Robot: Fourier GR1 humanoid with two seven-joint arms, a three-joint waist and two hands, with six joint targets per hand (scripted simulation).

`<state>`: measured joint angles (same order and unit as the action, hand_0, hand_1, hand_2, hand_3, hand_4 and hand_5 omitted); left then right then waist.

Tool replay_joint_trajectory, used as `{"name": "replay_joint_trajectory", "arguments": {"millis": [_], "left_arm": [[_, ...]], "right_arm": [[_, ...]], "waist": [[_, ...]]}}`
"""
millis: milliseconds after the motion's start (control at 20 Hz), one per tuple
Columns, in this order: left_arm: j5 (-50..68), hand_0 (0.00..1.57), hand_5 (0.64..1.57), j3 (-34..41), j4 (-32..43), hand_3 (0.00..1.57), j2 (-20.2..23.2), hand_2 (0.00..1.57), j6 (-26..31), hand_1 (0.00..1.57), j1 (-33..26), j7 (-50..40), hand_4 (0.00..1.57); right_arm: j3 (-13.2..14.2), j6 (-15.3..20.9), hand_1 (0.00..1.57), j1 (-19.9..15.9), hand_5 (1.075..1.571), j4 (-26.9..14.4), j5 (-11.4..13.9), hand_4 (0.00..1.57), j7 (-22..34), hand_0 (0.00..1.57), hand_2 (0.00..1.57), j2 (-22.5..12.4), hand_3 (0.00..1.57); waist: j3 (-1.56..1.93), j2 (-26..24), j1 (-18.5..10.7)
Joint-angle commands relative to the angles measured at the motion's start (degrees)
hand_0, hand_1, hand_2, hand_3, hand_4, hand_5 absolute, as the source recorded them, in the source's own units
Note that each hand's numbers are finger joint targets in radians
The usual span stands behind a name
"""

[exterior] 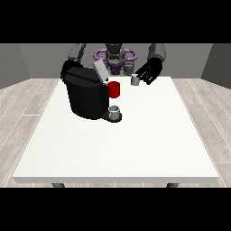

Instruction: Insert the coffee pod into the coffee machine and close the lid

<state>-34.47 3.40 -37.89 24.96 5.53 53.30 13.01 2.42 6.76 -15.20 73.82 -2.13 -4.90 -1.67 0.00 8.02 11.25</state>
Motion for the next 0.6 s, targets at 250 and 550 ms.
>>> {"name": "replay_joint_trajectory", "arguments": {"millis": [250,550], "left_arm": [[1.28,1.21,1.571,3.77,1.26,1.19,2.28,1.25,2.95,1.21,11.22,-6.68,0.49],[-0.17,1.28,1.571,3.06,0.64,1.28,1.69,1.34,0.61,1.28,10.19,-3.82,0.52]], "right_arm": [[-3.89,2.37,0.0,-4.72,1.571,3.08,0.42,0.52,4.05,0.0,0.0,1.61,0.0],[-2.08,2.96,0.0,-3.86,1.571,3.96,1.03,0.51,2.55,0.0,0.0,0.93,0.0]], "waist": [[0.0,2.05,4.1],[0.0,4.34,4.63]]}}
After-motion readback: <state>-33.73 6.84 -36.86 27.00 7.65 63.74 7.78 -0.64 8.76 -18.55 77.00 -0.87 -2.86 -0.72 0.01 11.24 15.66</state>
